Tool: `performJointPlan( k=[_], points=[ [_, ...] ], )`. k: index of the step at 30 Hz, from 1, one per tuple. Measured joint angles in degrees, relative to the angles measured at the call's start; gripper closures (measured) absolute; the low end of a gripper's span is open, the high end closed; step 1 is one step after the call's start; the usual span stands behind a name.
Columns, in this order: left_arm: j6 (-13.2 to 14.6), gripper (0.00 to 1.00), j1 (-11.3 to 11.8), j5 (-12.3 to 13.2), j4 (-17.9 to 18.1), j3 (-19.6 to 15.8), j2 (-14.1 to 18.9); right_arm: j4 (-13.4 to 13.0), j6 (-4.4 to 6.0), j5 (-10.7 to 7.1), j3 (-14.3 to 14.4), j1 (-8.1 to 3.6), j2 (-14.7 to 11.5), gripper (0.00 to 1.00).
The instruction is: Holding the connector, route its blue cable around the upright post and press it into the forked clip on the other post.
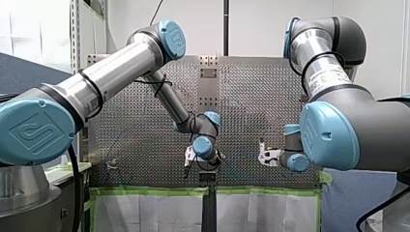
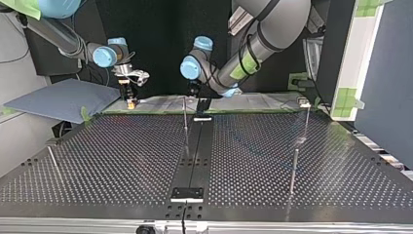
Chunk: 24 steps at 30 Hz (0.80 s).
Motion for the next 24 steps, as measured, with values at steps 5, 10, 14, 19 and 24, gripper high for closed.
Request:
performJointPlan(
  k=[5,10,14,19,24],
  points=[
    [0.0,0.00,-0.1,-0.4,0.1,-0.3,0.0,0.0,0.03,0.00,0.0,0.00,0.0,1.00],
    [0.0,0.00,-0.1,-0.5,0.1,-0.4,0.0,0.0,0.04,0.00,0.0,0.00,0.0,1.00],
    [0.1,0.00,-0.2,-0.5,0.1,-0.4,0.2,0.0,0.05,0.00,0.0,0.00,0.0,1.00],
    [1.2,0.00,-0.6,-0.9,0.1,-0.4,1.0,0.0,0.04,0.00,0.0,0.00,0.0,1.00],
    [2.2,0.00,-0.9,-1.2,0.1,-0.4,1.4,0.1,0.02,0.00,0.0,0.00,0.0,1.00]
  ],
)
